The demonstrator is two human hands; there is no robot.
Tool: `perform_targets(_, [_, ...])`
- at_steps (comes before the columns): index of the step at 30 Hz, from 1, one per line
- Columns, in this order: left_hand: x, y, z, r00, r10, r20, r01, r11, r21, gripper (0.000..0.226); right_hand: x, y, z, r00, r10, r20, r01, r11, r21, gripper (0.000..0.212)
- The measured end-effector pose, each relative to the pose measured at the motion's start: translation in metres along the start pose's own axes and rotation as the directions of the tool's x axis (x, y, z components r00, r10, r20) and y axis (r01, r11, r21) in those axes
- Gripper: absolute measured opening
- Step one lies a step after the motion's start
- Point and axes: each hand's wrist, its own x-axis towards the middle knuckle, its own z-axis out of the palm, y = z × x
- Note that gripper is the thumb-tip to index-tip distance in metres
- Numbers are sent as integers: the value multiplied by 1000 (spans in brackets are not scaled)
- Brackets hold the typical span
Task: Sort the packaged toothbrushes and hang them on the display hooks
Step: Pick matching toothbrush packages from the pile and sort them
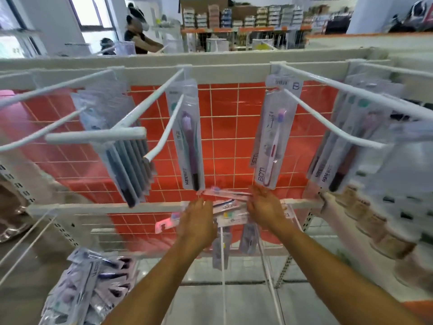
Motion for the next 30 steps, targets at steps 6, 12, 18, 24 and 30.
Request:
perform_targets(6, [11,-6,12,1000,-22,21,23,999,-46,42,12,3,10,998,53,39,-53,999,6,30])
perform_targets(12, [13,-8,14,995,-65,72,65,998,-6,39,12,3,13,1000,15,-18,-15,999,28,34])
perform_targets(18, [11,-12,14,997,-59,51,60,998,-29,35,-1,4,11,997,-16,72,6,990,138,40])
perform_targets(24, [3,-20,15,998,-29,62,32,998,-46,36,-16,8,9,993,16,120,-26,996,86,43])
perform_targets(30, [-6,-22,12,1000,21,-13,-22,999,-30,37,-19,13,11,998,-52,32,53,997,-53,38])
